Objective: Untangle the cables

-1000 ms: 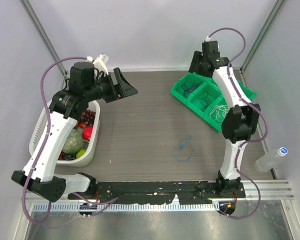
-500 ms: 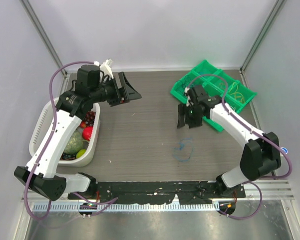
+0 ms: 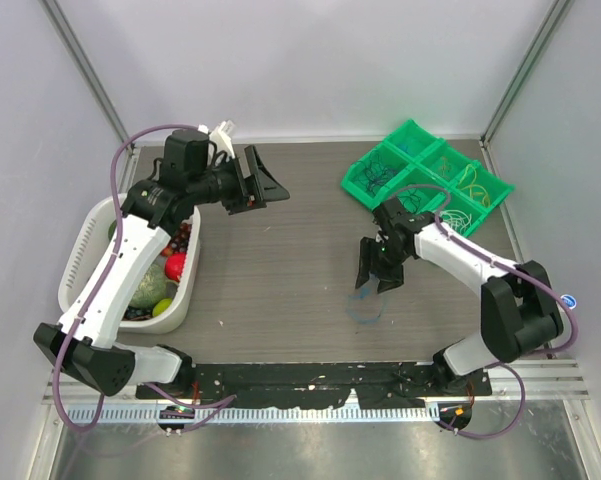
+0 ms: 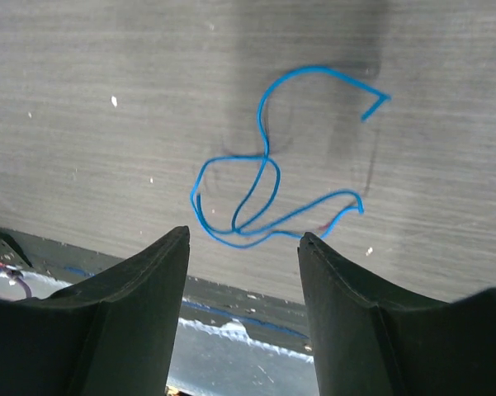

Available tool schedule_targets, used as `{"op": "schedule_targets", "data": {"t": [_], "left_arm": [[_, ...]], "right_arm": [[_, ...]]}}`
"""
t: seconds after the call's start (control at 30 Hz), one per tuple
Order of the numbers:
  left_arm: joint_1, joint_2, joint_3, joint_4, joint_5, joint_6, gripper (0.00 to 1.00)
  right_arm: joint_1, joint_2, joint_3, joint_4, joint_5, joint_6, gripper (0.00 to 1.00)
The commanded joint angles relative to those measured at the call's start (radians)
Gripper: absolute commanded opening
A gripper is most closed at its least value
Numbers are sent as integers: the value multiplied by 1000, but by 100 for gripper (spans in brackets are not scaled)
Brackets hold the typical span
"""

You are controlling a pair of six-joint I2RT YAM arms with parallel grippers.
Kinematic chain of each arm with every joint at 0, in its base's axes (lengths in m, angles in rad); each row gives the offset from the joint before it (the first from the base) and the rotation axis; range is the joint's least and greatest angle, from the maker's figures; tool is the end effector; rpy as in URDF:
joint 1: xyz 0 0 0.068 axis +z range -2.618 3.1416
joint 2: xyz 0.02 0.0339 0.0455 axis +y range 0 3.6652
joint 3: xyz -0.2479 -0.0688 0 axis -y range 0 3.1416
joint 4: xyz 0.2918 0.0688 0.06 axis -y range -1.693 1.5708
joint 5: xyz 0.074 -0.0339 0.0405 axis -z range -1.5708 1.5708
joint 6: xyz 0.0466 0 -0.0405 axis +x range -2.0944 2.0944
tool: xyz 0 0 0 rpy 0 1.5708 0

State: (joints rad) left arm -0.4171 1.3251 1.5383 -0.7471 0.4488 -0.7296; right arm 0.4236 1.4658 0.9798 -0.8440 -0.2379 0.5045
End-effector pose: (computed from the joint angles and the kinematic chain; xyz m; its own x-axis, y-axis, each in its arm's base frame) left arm 0.2954 -0.1530 0.4153 -0.8177 -0.2945 -0.4945 0.2165 0.6387 -0.7384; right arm 0.2767 0.1368 0.1609 -0.9929 0.0676 -0.0981 0.0334 0.9483 0.3156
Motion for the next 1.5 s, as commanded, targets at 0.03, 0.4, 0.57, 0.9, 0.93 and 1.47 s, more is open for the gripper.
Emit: {"op": "schedule_targets", "data": {"t": [0.03,0.4,0.57,0.9,0.93,1.47], "left_arm": [[-2,-36,-7,31,-2,12,76],[-2,-66,-3,18,-38,33,76],[-3,-76,-7,18,-47,41,76],[0,-72,-1,-14,-73,110,76],[-2,-75,2,-17,-76,120,76],[0,-93,39,-103,-163,268,80]], "right_arm": [[-2,71,14,135,38,51,58],[-2,79,83,209,26,55,1],[-19,36,334,201,114,60,1],[-163,142,709,296,320,66,0],[-189,152,724,304,333,80,1],[-345,729,1084,652,695,-106,1]]}}
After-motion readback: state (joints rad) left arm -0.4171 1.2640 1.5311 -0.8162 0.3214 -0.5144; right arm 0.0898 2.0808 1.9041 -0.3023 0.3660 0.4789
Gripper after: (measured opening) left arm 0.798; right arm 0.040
